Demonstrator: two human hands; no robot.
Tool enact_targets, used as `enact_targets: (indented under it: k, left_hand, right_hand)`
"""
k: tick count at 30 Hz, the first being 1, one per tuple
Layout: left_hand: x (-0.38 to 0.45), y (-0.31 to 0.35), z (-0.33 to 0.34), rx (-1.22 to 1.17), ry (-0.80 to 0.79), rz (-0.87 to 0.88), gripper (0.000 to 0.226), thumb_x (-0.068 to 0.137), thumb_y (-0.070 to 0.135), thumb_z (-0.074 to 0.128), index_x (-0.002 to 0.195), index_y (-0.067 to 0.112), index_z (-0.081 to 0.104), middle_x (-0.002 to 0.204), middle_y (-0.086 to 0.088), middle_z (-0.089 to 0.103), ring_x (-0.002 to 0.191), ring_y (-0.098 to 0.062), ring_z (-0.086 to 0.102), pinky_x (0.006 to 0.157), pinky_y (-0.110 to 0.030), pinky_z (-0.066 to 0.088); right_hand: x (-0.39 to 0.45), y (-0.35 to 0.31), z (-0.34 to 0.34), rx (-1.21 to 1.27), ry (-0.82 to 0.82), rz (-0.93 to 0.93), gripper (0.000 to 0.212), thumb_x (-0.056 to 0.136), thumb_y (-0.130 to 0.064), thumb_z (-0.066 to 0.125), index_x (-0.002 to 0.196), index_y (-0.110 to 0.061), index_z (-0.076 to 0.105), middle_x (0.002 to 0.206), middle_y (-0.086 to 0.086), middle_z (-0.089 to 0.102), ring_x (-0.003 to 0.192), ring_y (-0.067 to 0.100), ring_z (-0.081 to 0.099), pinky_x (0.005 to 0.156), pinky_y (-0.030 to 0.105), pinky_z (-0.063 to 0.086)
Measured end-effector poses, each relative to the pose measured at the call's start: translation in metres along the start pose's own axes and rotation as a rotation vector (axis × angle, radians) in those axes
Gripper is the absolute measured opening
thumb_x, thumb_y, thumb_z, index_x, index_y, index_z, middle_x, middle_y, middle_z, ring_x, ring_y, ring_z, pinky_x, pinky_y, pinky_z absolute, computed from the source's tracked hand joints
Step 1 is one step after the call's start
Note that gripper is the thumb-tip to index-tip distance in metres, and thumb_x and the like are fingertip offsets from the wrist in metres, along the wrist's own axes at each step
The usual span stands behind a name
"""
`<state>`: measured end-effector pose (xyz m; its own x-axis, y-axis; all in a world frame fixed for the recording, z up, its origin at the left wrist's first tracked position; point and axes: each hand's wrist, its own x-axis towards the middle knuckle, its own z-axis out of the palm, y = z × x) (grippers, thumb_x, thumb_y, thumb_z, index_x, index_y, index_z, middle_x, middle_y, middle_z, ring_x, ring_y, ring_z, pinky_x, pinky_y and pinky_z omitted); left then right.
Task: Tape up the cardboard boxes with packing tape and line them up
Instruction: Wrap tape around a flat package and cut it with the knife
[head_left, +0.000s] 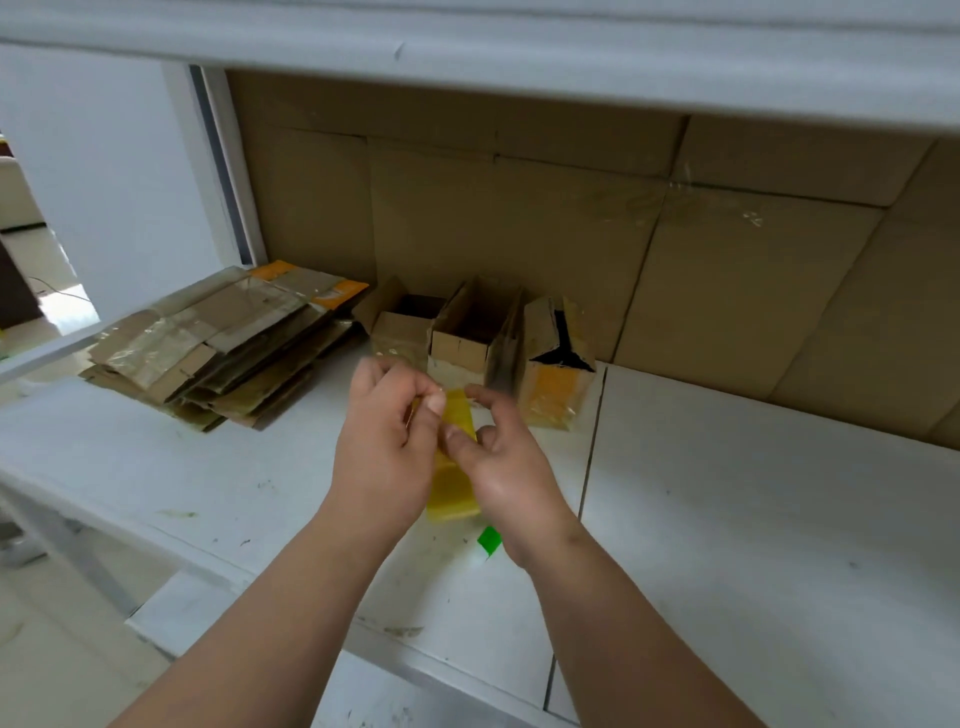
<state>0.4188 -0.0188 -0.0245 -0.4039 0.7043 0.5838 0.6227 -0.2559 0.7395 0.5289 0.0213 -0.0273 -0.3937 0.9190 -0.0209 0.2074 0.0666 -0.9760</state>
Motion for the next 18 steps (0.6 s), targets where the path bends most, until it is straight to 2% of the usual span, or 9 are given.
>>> enact_targets:
  k: [2,3,7,9,12,16,18]
  left_hand:
    - [-0.004,0.001,-0.007,-0.034,0.016,-0.013,0.022,0.095,0.003,0.056,0.082,0.022,0.057,0.096,0.006,0.049,0.092,0.002,0.05,0.072,-0.003,0.039]
    - [-0.006,0.002,-0.011,-0.065,0.008,-0.03,0.025,0.096,0.004,0.056,0.082,0.025,0.056,0.094,0.006,0.05,0.089,0.002,0.05,0.071,-0.004,0.038]
    - [-0.006,0.007,-0.033,-0.165,-0.141,-0.057,0.02,0.099,0.014,0.053,0.084,0.026,0.054,0.082,0.011,0.056,0.078,-0.003,0.052,0.064,-0.01,0.039]
    - [-0.001,0.005,-0.045,-0.283,-0.149,-0.159,0.017,0.1,0.017,0.053,0.085,0.024,0.058,0.078,0.012,0.059,0.074,-0.002,0.053,0.07,-0.015,0.043]
    - [0.006,-0.004,-0.063,-0.487,-0.102,-0.382,0.013,0.096,0.017,0.061,0.086,0.023,0.066,0.081,0.007,0.065,0.082,-0.009,0.06,0.083,-0.031,0.05]
    - [0.001,-0.012,-0.08,-0.479,-0.124,-0.467,0.006,0.094,0.015,0.064,0.09,0.018,0.068,0.079,0.007,0.067,0.072,0.001,0.06,0.069,-0.014,0.047]
    - [-0.004,-0.016,-0.088,-0.423,-0.148,-0.461,0.006,0.094,0.016,0.064,0.089,0.02,0.065,0.079,0.006,0.067,0.075,-0.004,0.061,0.068,-0.016,0.045]
  right_hand:
    - [-0.007,-0.003,0.01,0.018,0.034,-0.02,0.037,0.099,-0.037,0.056,0.133,-0.043,0.041,0.073,-0.011,0.05,0.072,0.005,0.054,0.062,0.021,0.042]
    - [-0.01,-0.005,0.015,0.031,0.053,-0.03,0.035,0.099,-0.036,0.056,0.13,-0.044,0.042,0.068,-0.013,0.046,0.068,0.004,0.051,0.062,0.02,0.041]
    - [-0.018,-0.013,0.028,0.119,0.139,-0.058,0.02,0.099,-0.035,0.057,0.109,-0.049,0.048,0.075,-0.006,0.051,0.075,0.009,0.056,0.064,0.022,0.043]
    - [-0.024,-0.015,0.036,0.152,0.211,-0.096,0.013,0.098,-0.032,0.059,0.102,-0.043,0.054,0.072,-0.011,0.049,0.07,0.006,0.051,0.061,0.018,0.04]
    - [-0.034,-0.019,0.055,0.157,0.307,-0.13,0.008,0.097,-0.03,0.06,0.095,-0.038,0.059,0.068,-0.013,0.048,0.062,0.001,0.045,0.054,0.012,0.037]
    - [-0.046,-0.019,0.085,0.107,0.411,-0.146,0.011,0.099,-0.031,0.057,0.089,-0.035,0.061,0.069,-0.012,0.054,0.058,-0.004,0.046,0.051,0.012,0.037]
    - [-0.052,-0.017,0.097,0.064,0.443,-0.148,0.012,0.098,-0.031,0.057,0.088,-0.035,0.061,0.073,-0.014,0.059,0.063,-0.006,0.049,0.055,0.011,0.038]
